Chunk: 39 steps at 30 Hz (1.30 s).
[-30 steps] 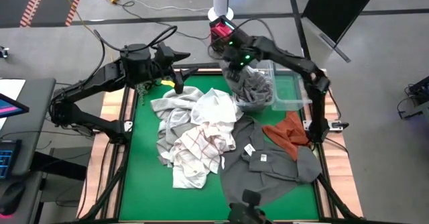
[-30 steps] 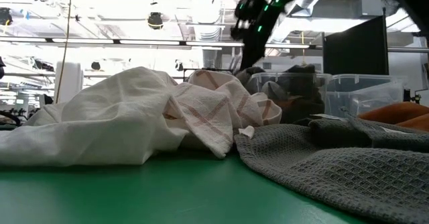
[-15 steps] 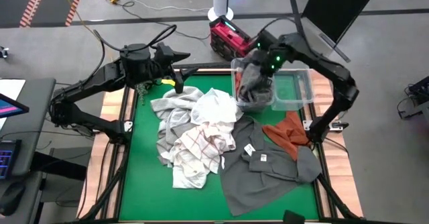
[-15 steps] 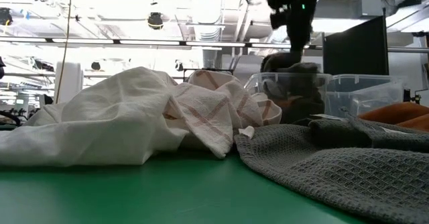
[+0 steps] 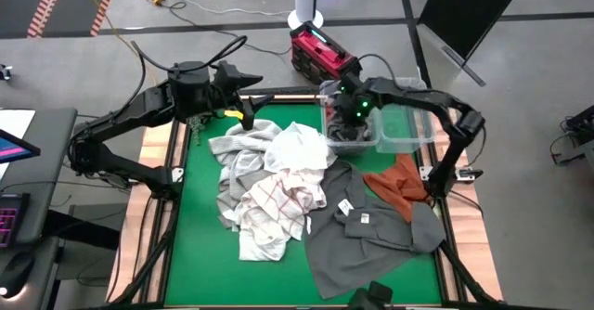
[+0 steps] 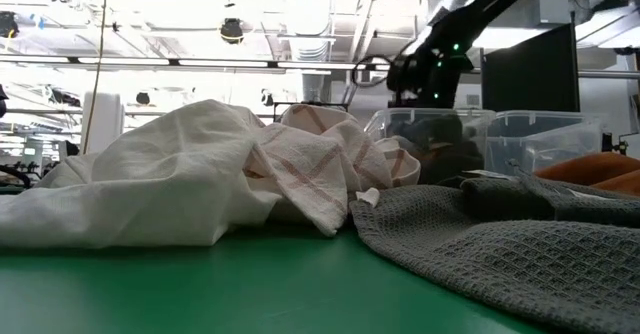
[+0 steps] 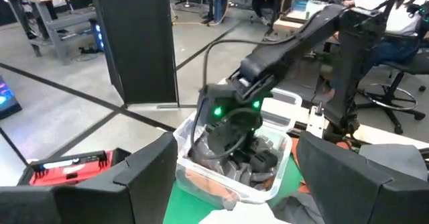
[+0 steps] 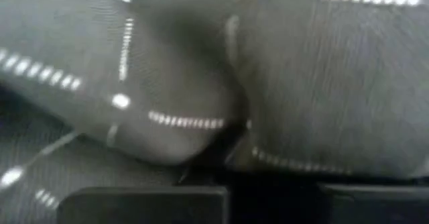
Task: Sort towels by color in basket
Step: Put the dark gray checkered towel into the left transparent bin
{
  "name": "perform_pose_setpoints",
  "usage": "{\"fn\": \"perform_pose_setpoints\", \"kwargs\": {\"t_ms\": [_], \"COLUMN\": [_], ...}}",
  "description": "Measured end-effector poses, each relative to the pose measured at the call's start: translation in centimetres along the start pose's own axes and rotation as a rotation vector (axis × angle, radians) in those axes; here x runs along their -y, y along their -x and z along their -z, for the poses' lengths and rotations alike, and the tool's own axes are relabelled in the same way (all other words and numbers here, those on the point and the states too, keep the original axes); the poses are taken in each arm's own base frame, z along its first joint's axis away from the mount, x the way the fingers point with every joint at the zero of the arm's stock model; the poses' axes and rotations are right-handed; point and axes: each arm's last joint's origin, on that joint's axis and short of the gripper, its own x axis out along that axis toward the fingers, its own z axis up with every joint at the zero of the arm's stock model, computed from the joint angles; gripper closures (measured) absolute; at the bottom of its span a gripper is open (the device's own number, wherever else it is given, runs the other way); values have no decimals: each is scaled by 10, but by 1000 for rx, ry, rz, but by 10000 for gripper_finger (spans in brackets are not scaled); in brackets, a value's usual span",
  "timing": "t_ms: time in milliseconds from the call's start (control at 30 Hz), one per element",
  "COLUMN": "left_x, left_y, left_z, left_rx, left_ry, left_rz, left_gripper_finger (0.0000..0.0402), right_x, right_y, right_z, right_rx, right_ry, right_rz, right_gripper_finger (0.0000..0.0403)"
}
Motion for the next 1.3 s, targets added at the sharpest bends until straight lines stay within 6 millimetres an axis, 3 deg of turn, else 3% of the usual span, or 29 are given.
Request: {"fn": "perform_pose_setpoints", "kwargs": {"t_ms": [167,400,567,833,1000,1167,1300], "left_x": [0,-1,-1,-1,-2,-2,-3], "left_y": [0,0,0,0,0,0,0], "left_z": [0,0,0,0,0,0,1], "left_rx": [0,0,1,-1,0,1,-8], "left_ry": [-11,-38,-42,-42,-41,-39,-32], "left_rz": [-2,-12,-30,-40,-50,-63,-66], "left_gripper_finger": [109,109,109,109,109,109,109], "right_x": [-1,-15,-22,-33,-32,-31,-32], "right_y": [5,73,112,149,156,153,143], "right_z": [2,-10,-4,21,18,0,-5], "right_rx": [-146,-37,74,86,163,286,249], "right_ry": [-6,87,77,6,-4,-41,58], "right_rz": [-44,13,49,57,137,187,189], "right_gripper_finger": [353,329,258,111,84,97,111]}}
